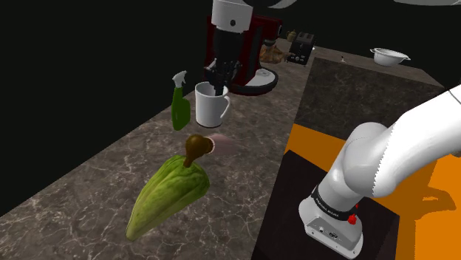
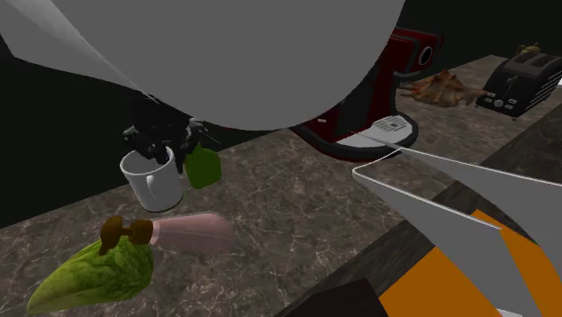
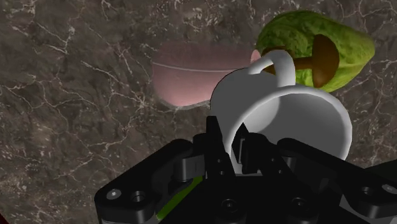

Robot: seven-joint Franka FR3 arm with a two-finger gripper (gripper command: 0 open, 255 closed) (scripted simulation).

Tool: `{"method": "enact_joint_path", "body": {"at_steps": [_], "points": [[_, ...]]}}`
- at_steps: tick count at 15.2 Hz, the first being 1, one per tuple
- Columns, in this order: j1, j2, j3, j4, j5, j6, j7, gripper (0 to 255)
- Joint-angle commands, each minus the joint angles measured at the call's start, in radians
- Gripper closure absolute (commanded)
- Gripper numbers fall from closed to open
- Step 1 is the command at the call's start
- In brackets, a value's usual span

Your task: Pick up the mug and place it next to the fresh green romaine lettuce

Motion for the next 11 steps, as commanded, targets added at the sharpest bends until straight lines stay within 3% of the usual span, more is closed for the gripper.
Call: {"method": "enact_joint_path", "body": {"at_steps": [1,11], "points": [[0.019,-0.009,0.035,-0.011,0.017,0.007,0.048,255],[0.107,-0.016,0.217,0.01,0.09,0.016,0.289,255]]}}
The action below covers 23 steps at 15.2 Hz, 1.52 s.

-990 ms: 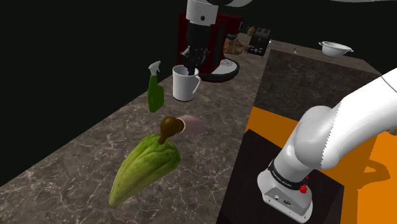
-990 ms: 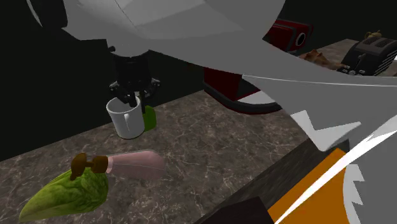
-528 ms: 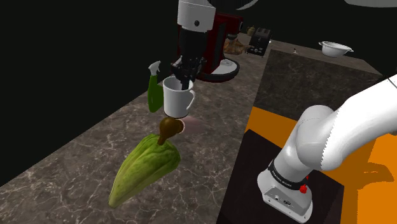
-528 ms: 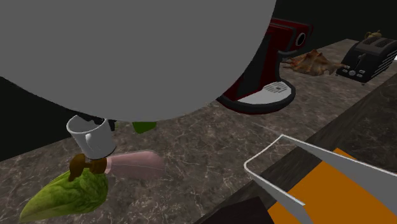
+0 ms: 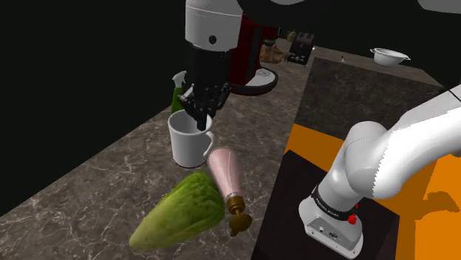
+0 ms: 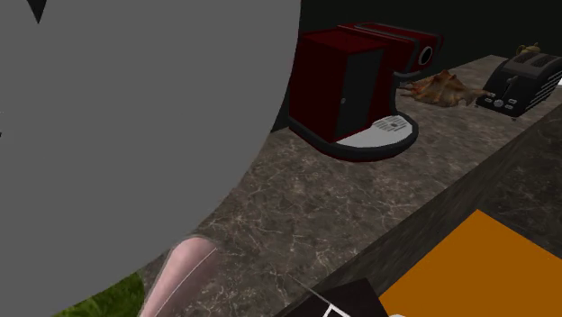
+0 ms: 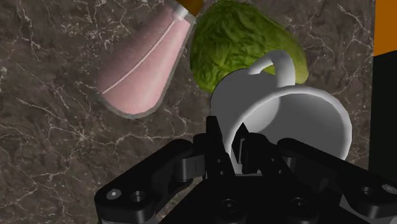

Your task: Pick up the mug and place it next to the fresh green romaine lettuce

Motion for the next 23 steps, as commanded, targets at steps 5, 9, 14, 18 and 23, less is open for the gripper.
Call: {"method": "enact_joint_path", "body": {"at_steps": [5,9,14,18,23], "points": [[0.039,0.043,0.117,0.06,0.023,0.008,0.153,255],[0.057,0.098,0.204,0.12,0.02,0.018,0.264,255],[0.07,0.2,0.323,0.22,-0.019,0.032,0.417,255],[0.083,0.318,0.427,0.32,-0.095,0.039,0.56,255],[0.091,0.354,0.452,0.294,-0.121,0.092,0.596,255]]}}
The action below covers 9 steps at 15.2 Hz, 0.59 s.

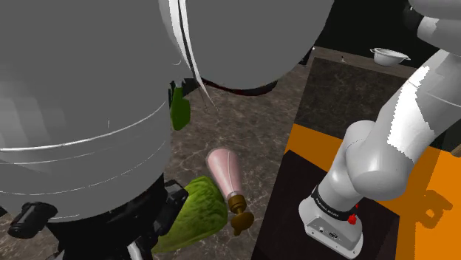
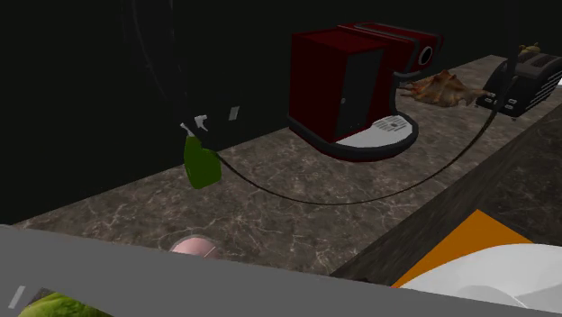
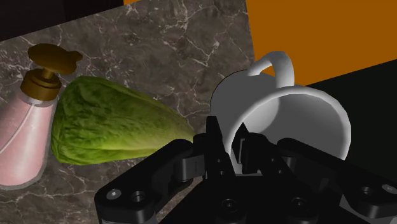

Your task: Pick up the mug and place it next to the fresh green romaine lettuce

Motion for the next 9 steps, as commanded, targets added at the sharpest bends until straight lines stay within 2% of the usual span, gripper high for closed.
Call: {"method": "enact_joint_path", "body": {"at_steps": [1,9], "points": [[0.001,0.005,0.004,-0.021,-0.003,0.025,0.004,255],[0.004,0.027,0.015,-0.112,-0.017,0.132,0.012,255]]}}
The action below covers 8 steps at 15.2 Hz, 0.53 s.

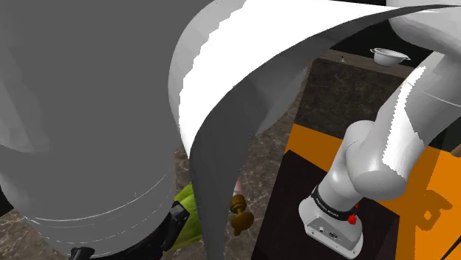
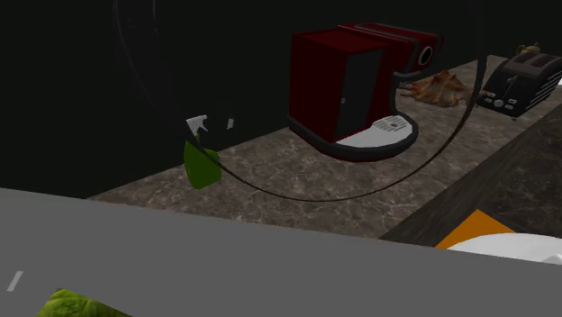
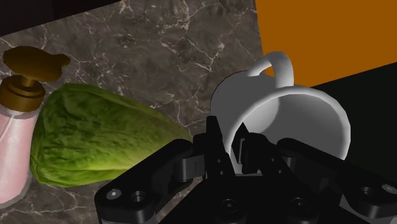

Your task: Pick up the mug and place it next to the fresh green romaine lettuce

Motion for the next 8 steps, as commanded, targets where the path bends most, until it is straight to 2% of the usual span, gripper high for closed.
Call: {"method": "enact_joint_path", "body": {"at_steps": [1,8], "points": [[0.001,0.012,0.005,-0.019,-0.009,0.029,0.006,255],[0.003,0.051,0.016,-0.086,-0.039,0.123,0.027,255]]}}
